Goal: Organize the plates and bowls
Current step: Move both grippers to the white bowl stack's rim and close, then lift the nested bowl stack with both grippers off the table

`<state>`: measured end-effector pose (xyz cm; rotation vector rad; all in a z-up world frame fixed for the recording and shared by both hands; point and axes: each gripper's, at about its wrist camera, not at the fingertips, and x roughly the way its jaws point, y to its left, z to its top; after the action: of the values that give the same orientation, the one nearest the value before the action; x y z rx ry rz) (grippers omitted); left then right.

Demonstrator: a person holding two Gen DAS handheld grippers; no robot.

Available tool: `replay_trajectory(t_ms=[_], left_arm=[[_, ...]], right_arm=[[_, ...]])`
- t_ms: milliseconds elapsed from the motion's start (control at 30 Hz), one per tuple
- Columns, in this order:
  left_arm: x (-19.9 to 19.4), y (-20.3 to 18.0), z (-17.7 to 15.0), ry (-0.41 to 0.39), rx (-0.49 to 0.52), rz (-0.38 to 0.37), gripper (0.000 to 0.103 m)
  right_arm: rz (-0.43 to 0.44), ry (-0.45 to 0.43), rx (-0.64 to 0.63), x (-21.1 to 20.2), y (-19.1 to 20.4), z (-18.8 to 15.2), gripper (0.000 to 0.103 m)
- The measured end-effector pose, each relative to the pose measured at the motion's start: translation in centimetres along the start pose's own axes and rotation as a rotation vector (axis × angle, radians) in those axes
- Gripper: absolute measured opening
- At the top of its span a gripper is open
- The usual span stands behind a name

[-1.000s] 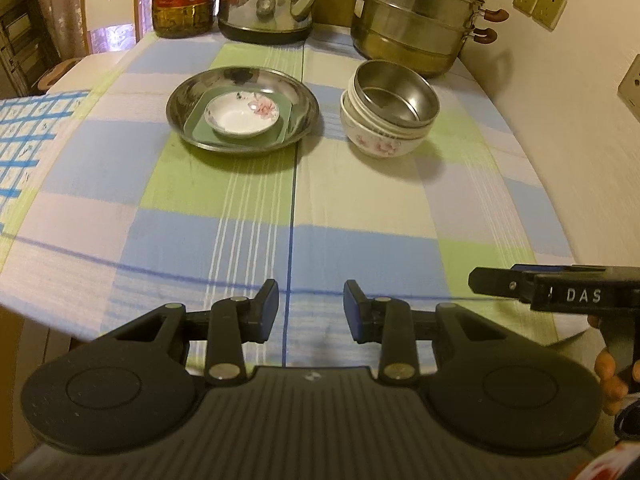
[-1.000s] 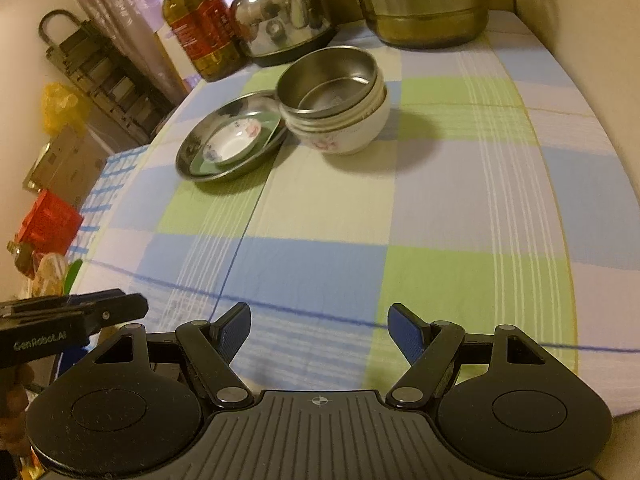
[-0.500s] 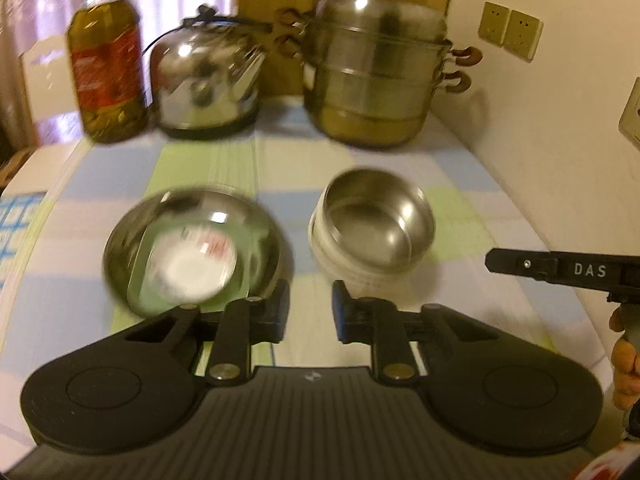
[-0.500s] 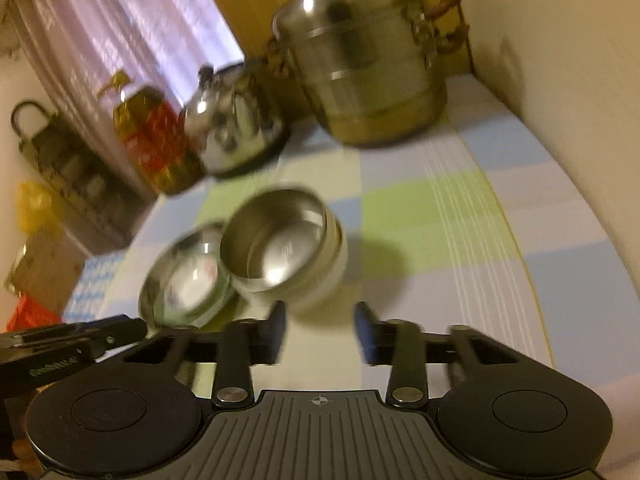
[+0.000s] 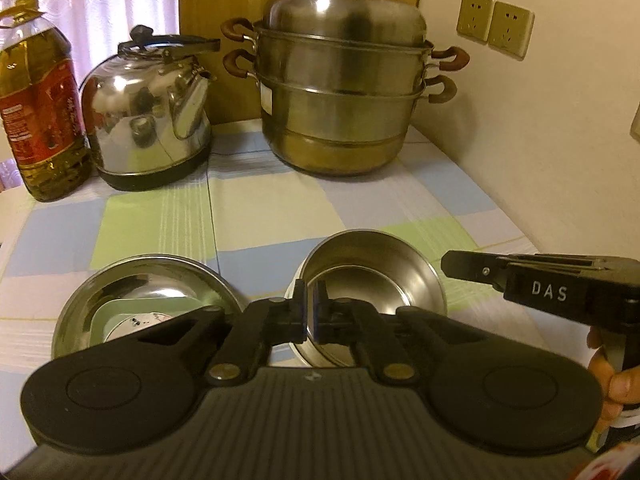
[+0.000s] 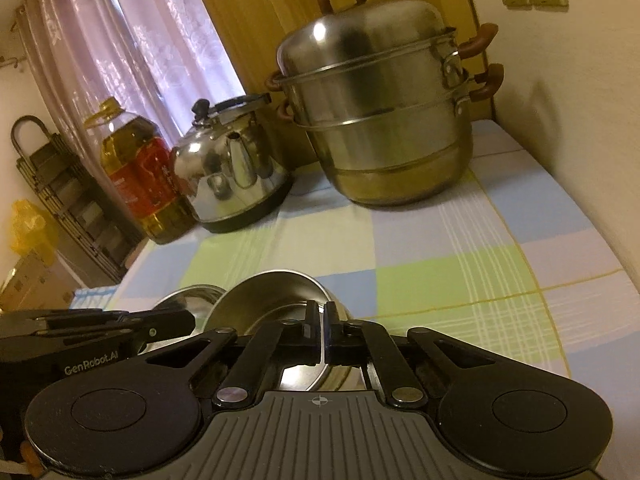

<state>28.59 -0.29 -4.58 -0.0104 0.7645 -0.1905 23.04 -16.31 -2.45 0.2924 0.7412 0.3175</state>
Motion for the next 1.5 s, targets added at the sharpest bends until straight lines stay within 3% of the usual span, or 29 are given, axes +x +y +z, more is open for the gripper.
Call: replay_trajectory(t_ms=[300, 500, 533, 633, 900, 967, 1067, 1500], left_arm=[[1.6, 0.7, -0.2, 0.034, -0.008, -0.014, 0.0], [1.4, 2.1, 0.1, 0.042, -0.097, -0.031, 0.006], [1.5, 2.4, 0.1, 0.049, -0.113, -0.034, 0.01], [1.9, 3.0, 0.0, 0.076, -0.167, -0.064, 0.014], [3.2, 2.6, -0.4, 0.118, -0.169, -0.064, 0.014], [3.3, 2.6, -0.4, 0.123, -0.166, -0.064, 0.014], [3.5, 2.7, -0.3, 0.129, -0.162, -0.054, 0.01], [4.2, 2.9, 0.4, 0.161, -0.182, -0.049, 0.01]], right_arm=[[-0.01, 0.04, 0.042, 1.5, -1.2, -0.2, 0.001], [0.037, 0.044, 0.154, 1.4, -2.5, 0.3, 0.003], [0.037, 0.043, 0.166, 1.5, -2.7, 0.4, 0.007], [0.036, 0.047, 0.183, 1.7, -3.0, 0.5, 0.042], [0.009, 0.085, 0.17, 3.3, -2.9, 0.2, 0.039], [0.005, 0.097, 0.169, 3.6, -3.0, 0.2, 0.021], [0.012, 0.114, 0.191, 4.0, -3.1, 0.3, 0.012], [-0.046, 0.248, 0.302, 5.1, -3.3, 2.7, 0.012]])
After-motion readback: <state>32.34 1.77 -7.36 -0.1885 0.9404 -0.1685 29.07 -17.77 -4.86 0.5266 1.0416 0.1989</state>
